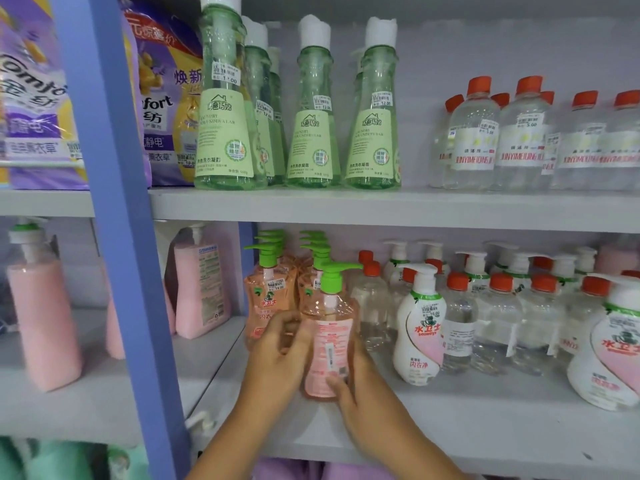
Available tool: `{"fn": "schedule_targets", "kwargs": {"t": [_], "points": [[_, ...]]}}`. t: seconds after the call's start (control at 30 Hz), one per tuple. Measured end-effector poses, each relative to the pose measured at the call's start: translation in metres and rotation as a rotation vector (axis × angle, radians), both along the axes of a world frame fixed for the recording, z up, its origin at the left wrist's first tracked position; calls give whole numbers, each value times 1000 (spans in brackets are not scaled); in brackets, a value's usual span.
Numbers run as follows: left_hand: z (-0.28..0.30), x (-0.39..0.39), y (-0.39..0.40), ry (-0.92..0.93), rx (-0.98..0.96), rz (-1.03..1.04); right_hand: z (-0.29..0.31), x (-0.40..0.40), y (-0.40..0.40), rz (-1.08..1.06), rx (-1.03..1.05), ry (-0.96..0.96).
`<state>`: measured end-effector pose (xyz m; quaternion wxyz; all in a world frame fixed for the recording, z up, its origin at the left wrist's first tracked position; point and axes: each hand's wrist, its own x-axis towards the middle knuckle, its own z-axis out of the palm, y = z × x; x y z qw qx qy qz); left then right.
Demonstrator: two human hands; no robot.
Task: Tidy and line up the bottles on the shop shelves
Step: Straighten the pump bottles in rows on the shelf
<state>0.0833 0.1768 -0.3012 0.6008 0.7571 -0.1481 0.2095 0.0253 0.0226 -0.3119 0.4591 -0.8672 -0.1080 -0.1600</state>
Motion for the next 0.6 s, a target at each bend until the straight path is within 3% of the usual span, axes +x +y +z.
{"fn": "schedule_targets", "kwargs": {"t": [0.07,0.13,0.3,0.47,0.6], "points": [[1,-7,7,54,16,-60,0,8,9,87,-53,-18],[-3,-9,16,61,34,13,1,14,18,66,-106,-20],[-7,0,38,106,6,199,17,37,16,-272,29,-162],[-2,-3,35,119,139,482,27,69,21,-327,58,-43],[-4,-7,28,130,113,436,19,84,30,-323,90,-11]]}}
